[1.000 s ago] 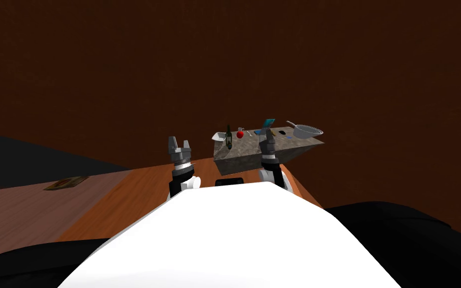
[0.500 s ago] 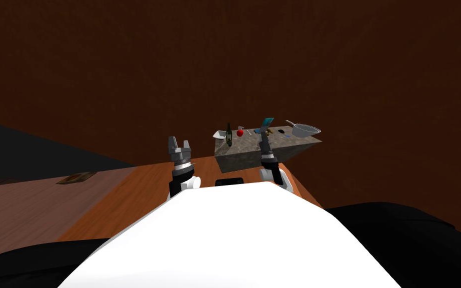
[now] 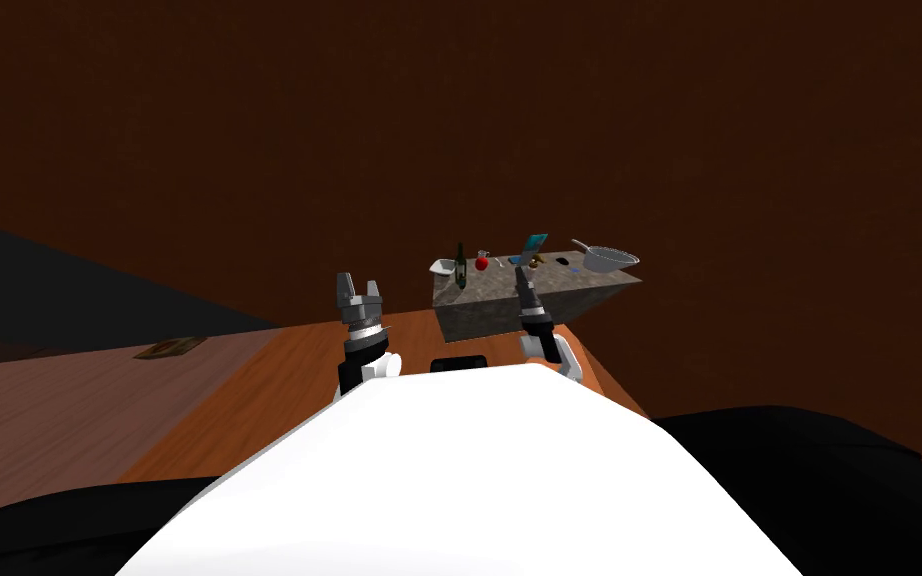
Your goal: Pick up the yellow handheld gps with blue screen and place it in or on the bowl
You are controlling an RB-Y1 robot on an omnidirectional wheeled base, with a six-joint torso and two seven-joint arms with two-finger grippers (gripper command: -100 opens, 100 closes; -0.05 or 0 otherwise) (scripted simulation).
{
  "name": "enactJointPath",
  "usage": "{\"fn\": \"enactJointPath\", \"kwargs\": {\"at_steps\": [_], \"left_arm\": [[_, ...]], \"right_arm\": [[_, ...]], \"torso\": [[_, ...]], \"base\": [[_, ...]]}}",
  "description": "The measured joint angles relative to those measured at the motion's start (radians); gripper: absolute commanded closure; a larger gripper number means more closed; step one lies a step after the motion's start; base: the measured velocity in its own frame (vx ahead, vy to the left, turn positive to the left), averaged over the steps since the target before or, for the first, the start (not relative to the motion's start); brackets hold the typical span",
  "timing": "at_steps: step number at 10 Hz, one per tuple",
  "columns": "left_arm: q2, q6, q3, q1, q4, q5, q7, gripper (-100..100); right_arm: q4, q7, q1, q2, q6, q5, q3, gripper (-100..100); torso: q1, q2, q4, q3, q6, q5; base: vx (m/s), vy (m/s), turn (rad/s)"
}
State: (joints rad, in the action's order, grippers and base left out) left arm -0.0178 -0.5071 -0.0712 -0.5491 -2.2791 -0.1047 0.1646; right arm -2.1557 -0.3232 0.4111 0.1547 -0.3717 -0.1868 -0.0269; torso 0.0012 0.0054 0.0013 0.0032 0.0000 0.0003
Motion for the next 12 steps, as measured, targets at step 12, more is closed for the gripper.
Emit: {"fn": "enactJointPath", "kwargs": {"at_steps": [12], "left_arm": [[0.000, 0.000, 0.000, 0.000, 0.000, 0.000, 0.000, 0]], "right_arm": [[0.251, -0.292, -0.114, 0.009, -0.017, -0.188, -0.069, -100]], "torso": [[0.002, -0.006, -0.001, -0.003, 0.000, 0.000]], "base": [[-0.033, 0.050, 0.010]]}}
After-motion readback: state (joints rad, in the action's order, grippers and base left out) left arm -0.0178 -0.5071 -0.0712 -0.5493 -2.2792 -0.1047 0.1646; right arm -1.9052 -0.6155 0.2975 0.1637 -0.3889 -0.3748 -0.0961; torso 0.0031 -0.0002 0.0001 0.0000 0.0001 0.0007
